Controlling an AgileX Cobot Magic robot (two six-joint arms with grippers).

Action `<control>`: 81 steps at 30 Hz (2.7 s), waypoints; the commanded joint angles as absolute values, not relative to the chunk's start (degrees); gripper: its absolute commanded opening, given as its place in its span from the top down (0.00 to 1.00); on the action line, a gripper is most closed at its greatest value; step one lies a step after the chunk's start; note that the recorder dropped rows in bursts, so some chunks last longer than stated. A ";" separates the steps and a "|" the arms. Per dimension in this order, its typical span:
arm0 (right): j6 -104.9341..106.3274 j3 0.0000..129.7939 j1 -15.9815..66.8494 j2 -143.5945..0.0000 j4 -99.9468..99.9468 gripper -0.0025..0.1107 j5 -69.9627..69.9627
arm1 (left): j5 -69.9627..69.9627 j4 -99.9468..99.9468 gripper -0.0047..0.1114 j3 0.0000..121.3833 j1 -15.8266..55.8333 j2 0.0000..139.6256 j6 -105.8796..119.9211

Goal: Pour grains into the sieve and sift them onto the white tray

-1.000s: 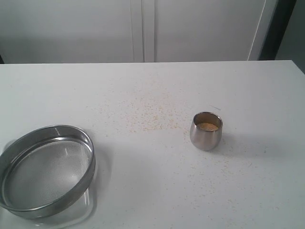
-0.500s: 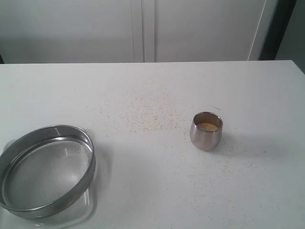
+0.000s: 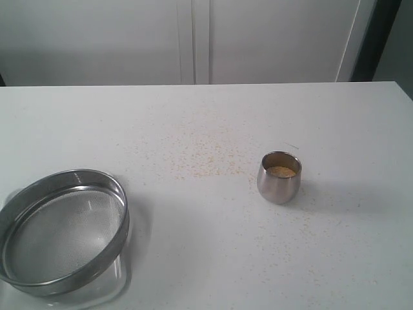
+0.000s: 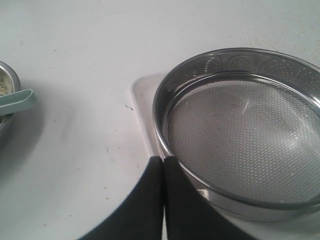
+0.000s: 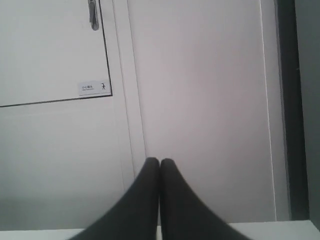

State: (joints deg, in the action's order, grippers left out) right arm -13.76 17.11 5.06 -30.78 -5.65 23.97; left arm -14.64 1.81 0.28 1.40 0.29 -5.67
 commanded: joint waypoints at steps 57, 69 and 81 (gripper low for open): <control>-10.09 26.17 5.15 -100.57 -37.04 0.12 60.09 | -14.53 2.31 0.96 0.00 1.28 0.00 -5.54; -9.60 29.99 5.15 -107.61 -37.04 0.12 59.96 | -14.53 2.31 0.96 0.00 1.28 0.00 -5.54; -9.11 32.31 5.15 -112.85 -37.48 0.12 60.40 | -14.53 2.31 0.96 0.00 1.28 0.00 -5.54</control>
State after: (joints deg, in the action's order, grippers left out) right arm -9.71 31.83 5.06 -112.09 -37.27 59.94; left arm -14.64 1.81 0.28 1.40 0.29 -5.57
